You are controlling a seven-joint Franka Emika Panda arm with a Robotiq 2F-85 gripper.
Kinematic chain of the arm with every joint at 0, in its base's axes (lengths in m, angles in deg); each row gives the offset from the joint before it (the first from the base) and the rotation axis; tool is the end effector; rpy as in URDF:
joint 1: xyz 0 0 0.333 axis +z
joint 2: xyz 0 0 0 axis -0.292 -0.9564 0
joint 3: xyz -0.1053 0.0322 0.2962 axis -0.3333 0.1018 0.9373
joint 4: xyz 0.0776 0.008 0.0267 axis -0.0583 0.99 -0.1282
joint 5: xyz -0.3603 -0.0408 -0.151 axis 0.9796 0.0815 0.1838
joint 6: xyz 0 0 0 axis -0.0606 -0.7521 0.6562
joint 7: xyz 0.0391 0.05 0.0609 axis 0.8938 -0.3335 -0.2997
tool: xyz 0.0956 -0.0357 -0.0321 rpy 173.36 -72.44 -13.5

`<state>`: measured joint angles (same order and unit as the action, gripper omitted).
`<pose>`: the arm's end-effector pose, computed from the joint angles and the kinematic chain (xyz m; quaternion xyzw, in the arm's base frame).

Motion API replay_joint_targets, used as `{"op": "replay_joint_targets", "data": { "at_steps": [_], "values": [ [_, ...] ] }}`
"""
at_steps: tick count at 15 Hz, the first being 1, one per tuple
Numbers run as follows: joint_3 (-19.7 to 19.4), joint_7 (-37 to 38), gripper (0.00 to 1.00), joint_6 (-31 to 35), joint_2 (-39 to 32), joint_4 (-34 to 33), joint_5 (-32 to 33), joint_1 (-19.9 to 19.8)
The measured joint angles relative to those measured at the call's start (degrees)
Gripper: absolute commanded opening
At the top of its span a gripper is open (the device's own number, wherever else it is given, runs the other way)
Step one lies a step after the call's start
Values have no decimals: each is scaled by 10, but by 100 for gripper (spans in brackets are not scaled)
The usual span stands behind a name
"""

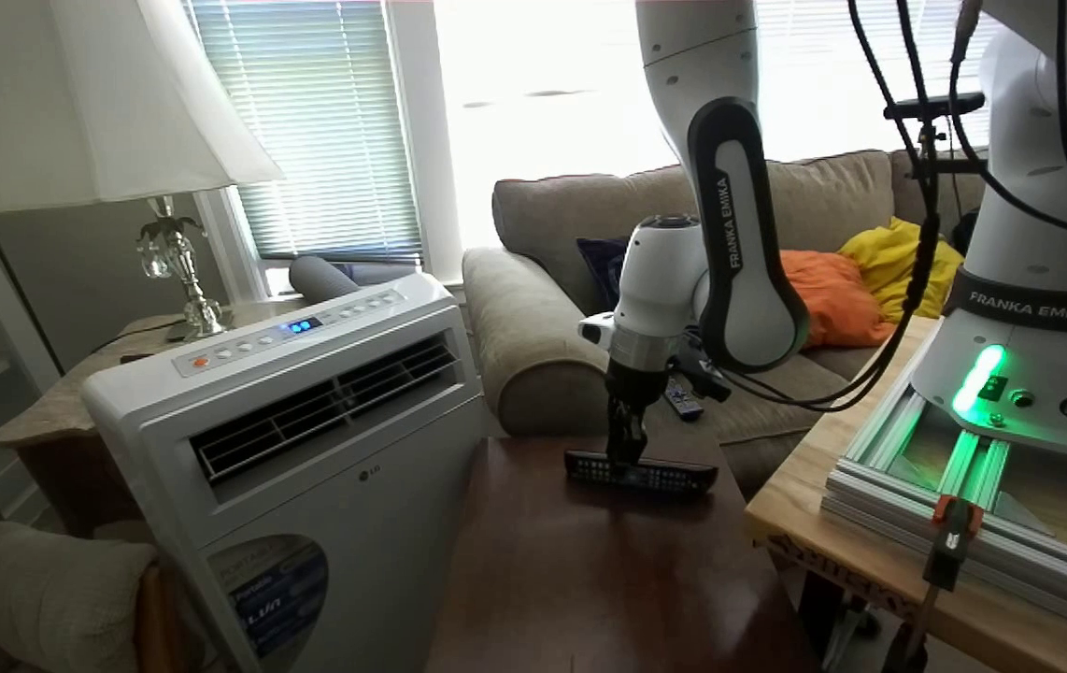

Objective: Put the two remotes on the table

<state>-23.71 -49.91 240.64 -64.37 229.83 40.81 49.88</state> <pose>0.3251 0.2050 0.0220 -0.9157 -0.3906 -0.0920 0.0229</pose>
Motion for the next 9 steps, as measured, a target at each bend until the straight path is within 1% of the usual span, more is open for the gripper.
{"op": "replay_joint_targets", "data": {
  "at_steps": [1, 2, 3, 6, 7, 9],
  "values": [
    [0, 0, 47, 1, -3, -2, -6, 2],
    [1, 0, 67, 2, -5, -4, -10, 3],
    [2, 0, 73, 3, -6, -5, -13, 4],
    [2, 0, 95, 4, -8, -5, -17, 4],
    [2, 0, 99, 4, -8, -5, -17, 3],
    [2, 0, 100, 5, -8, -5, -17, 0]
  ]
}}
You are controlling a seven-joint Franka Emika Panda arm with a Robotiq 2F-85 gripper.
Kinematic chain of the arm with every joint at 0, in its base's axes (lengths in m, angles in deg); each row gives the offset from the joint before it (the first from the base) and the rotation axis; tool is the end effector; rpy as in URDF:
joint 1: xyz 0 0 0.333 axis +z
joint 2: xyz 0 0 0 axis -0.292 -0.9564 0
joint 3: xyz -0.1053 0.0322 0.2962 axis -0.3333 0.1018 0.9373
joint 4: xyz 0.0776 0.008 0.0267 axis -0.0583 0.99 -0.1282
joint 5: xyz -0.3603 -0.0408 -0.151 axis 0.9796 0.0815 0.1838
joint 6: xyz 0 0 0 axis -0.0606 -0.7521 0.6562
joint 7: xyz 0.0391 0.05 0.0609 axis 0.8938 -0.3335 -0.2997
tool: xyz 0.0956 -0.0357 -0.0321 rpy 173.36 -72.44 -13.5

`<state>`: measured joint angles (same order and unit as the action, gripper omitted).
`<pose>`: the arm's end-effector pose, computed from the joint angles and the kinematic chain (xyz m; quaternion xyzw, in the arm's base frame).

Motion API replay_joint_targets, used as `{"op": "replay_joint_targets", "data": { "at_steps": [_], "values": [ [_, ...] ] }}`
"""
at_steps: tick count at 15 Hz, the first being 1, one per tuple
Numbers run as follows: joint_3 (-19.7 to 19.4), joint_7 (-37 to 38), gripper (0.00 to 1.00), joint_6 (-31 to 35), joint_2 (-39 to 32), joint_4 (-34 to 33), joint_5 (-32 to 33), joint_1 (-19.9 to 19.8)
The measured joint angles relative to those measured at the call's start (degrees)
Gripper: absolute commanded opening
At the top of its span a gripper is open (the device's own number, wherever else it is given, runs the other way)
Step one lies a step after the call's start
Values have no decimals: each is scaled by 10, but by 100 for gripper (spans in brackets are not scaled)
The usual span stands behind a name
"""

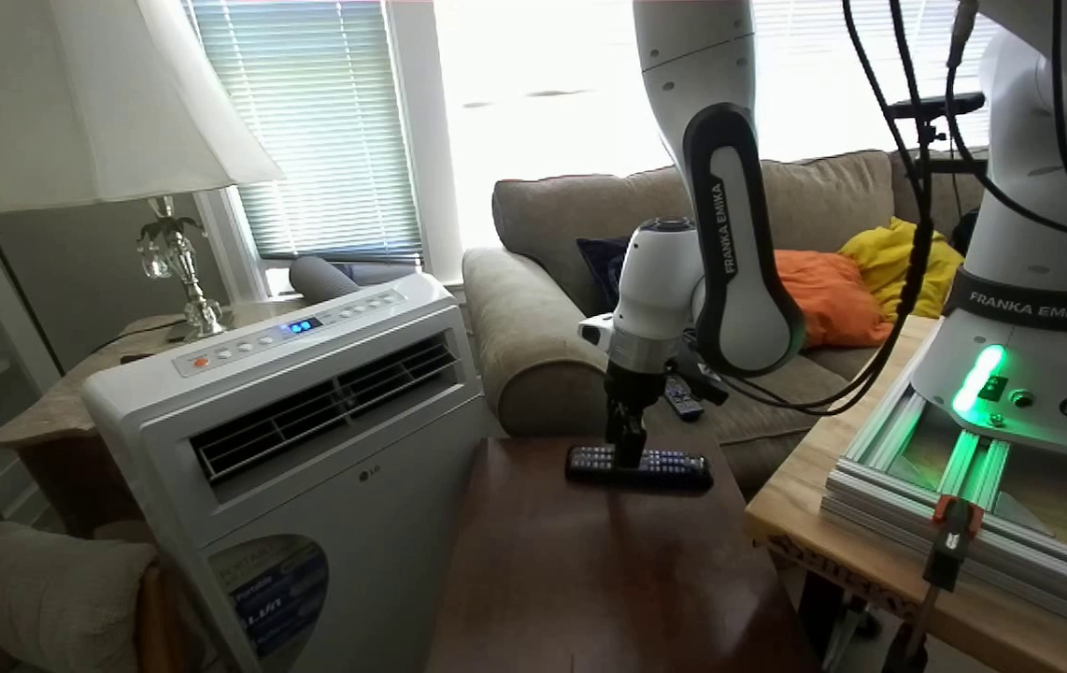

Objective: Put the two remotes on the table

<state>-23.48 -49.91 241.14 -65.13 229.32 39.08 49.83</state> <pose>0.3272 0.2038 0.0188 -0.9206 -0.3782 -0.0949 0.0204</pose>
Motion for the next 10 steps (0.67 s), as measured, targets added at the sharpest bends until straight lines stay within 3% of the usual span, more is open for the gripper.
{"op": "replay_joint_targets", "data": {
  "at_steps": [10],
  "values": [
    [1, 0, 100, 7, 5, 7, 0, -25]
  ]
}}
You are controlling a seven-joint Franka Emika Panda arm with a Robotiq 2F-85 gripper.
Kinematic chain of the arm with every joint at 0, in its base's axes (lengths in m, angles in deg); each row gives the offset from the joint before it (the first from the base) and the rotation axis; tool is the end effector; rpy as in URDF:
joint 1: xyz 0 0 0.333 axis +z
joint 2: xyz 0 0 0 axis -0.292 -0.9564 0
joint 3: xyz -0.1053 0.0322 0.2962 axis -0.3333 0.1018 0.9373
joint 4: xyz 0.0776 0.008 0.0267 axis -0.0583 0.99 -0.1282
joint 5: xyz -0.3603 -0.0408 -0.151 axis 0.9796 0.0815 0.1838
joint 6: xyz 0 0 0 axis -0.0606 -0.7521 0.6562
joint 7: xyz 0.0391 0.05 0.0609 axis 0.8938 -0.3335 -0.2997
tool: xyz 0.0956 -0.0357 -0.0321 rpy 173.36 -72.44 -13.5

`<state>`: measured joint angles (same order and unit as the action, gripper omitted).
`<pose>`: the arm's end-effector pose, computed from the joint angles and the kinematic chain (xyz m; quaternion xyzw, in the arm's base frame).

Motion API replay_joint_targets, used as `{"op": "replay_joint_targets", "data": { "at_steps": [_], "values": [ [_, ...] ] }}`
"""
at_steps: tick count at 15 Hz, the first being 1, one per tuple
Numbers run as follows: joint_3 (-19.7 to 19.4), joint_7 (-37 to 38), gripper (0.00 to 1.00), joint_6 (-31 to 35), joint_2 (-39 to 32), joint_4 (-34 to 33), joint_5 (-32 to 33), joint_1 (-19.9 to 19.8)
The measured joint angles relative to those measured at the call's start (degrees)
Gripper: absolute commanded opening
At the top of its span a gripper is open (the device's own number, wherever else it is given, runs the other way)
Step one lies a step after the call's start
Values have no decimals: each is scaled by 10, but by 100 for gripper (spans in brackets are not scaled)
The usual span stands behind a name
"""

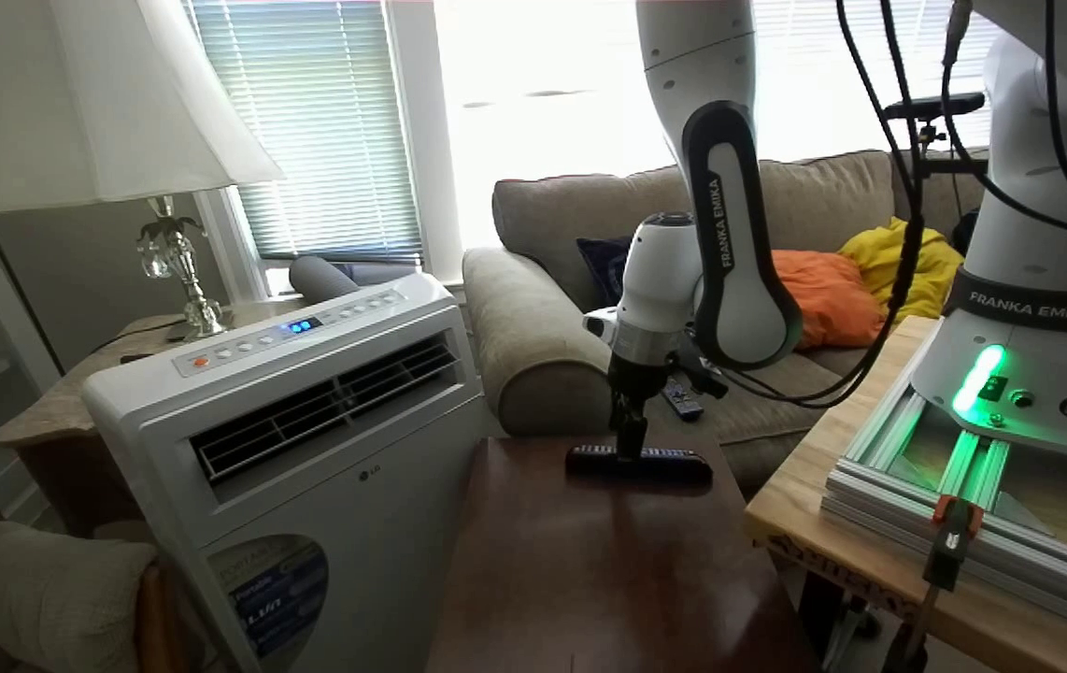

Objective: Put the two remotes on the table

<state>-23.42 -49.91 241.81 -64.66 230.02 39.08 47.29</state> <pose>0.3336 0.1886 0.0219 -0.9284 -0.3577 -0.0990 0.0198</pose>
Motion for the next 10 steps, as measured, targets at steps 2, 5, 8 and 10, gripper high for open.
{"op": "replay_joint_targets", "data": {
  "at_steps": [2, 5, 8, 10],
  "values": [
    [0, 1, 100, 0, 11, 14, 0, -20],
    [2, 8, 100, -10, 39, 37, 0, -88],
    [16, 13, 100, -38, 64, 32, 3, -196],
    [24, 20, 100, -65, 67, 5, 3, -262]
  ]
}}
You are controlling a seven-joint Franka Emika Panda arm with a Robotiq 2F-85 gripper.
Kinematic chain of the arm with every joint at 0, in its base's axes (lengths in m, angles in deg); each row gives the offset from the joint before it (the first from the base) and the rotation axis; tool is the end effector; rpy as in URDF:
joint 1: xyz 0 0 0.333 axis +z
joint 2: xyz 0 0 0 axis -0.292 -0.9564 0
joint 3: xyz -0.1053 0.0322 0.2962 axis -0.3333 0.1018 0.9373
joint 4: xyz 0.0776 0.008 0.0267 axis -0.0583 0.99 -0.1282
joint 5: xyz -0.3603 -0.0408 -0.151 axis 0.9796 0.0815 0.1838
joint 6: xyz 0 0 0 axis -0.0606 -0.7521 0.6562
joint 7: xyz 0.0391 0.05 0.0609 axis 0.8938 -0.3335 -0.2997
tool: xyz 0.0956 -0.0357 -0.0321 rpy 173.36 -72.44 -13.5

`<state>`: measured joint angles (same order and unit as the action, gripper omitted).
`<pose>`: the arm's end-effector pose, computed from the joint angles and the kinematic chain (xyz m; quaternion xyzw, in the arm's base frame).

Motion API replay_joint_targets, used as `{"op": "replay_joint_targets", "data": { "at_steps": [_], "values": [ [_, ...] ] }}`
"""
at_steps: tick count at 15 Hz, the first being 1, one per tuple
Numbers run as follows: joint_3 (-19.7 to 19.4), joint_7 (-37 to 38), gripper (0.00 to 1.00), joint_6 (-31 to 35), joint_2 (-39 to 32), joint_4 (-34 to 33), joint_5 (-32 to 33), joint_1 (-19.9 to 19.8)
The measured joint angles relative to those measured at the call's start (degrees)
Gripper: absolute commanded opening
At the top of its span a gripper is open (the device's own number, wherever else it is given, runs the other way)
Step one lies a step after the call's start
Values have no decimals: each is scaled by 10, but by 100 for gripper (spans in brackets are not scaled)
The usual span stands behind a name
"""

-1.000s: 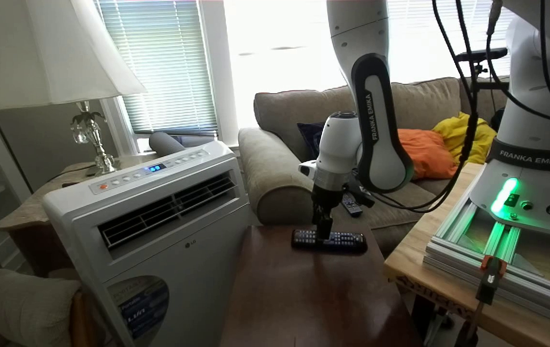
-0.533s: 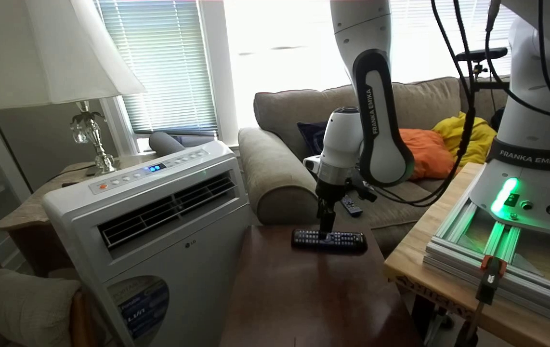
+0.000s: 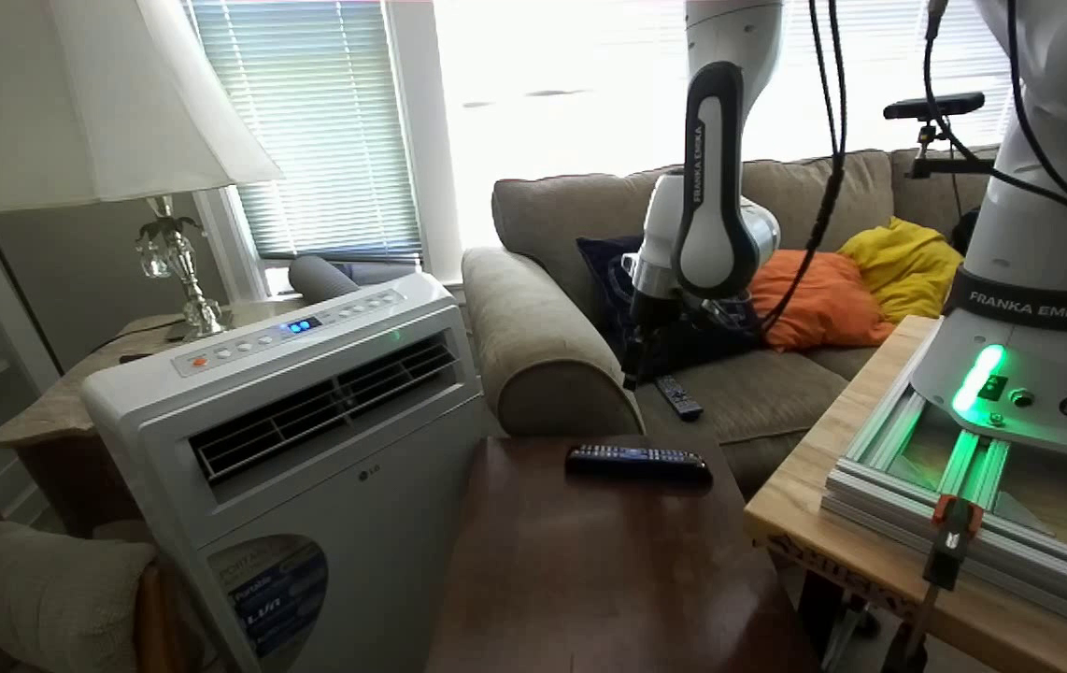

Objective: Put the two remotes on the table

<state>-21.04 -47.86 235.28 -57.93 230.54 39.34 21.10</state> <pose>0.4012 0.0437 0.0549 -0.9855 -0.1375 -0.0988 0.0103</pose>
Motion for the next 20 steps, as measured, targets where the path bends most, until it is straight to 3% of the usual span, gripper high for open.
{"op": "replay_joint_targets", "data": {
  "at_steps": [3, 5, 13, 20],
  "values": [
    [3, 24, 100, -74, -3, -63, -4, -68],
    [-1, 43, 100, -124, -12, -106, -16, -91],
    [-69, 143, 100, -303, -113, -286, -79, -88],
    [-94, 210, 100, -369, -270, -456, -96, -95]
  ]
}}
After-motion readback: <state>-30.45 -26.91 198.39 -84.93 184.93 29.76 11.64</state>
